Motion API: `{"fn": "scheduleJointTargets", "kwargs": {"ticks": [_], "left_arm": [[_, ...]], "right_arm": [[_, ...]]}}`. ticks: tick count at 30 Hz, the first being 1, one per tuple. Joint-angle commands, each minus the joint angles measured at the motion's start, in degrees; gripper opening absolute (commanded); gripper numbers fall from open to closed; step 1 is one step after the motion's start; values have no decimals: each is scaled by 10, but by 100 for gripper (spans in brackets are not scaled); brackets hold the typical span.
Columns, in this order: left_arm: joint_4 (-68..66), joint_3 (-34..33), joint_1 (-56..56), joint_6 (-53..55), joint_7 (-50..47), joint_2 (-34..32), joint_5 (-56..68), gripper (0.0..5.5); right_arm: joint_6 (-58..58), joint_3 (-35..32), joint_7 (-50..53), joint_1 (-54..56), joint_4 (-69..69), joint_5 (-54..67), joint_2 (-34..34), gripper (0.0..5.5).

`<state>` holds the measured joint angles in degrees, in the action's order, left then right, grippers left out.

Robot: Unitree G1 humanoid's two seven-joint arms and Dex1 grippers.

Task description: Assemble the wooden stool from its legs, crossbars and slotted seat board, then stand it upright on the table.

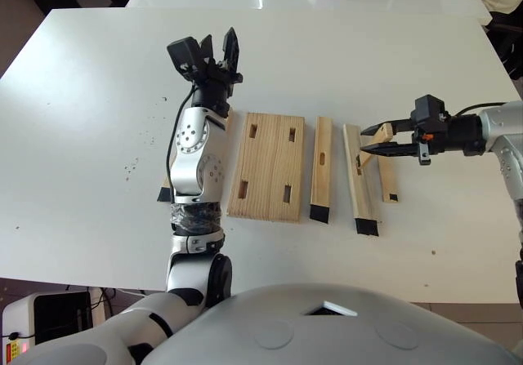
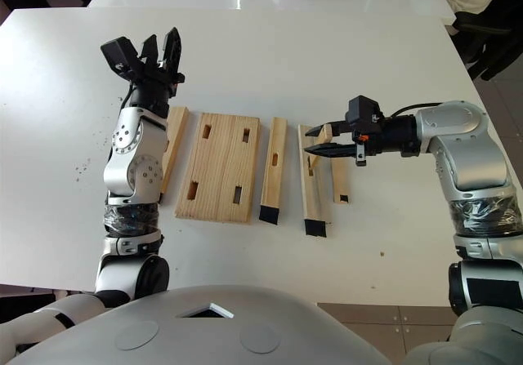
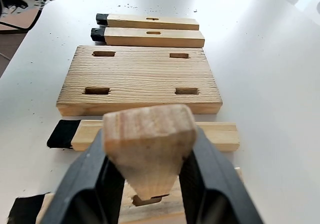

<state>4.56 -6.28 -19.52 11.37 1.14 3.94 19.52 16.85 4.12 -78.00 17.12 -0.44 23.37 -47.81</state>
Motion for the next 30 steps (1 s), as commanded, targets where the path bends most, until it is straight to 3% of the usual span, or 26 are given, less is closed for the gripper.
{"fn": "scheduleJointTargets", "kwargs": {"ticks": [1, 17, 30], "left_arm": [[-2, -2, -4, 8, 4, -14, -7, 260], [1, -17, 1, 6, 6, -20, -2, 260], [4, -9, -2, 18, 12, -23, -3, 260]], "right_arm": [[-6, 1, 10, -5, 2, -13, 1, 133], [22, -9, 6, -36, -26, -7, -6, 133], [-44, 33, 48, -90, 14, -66, 11, 133]]}}
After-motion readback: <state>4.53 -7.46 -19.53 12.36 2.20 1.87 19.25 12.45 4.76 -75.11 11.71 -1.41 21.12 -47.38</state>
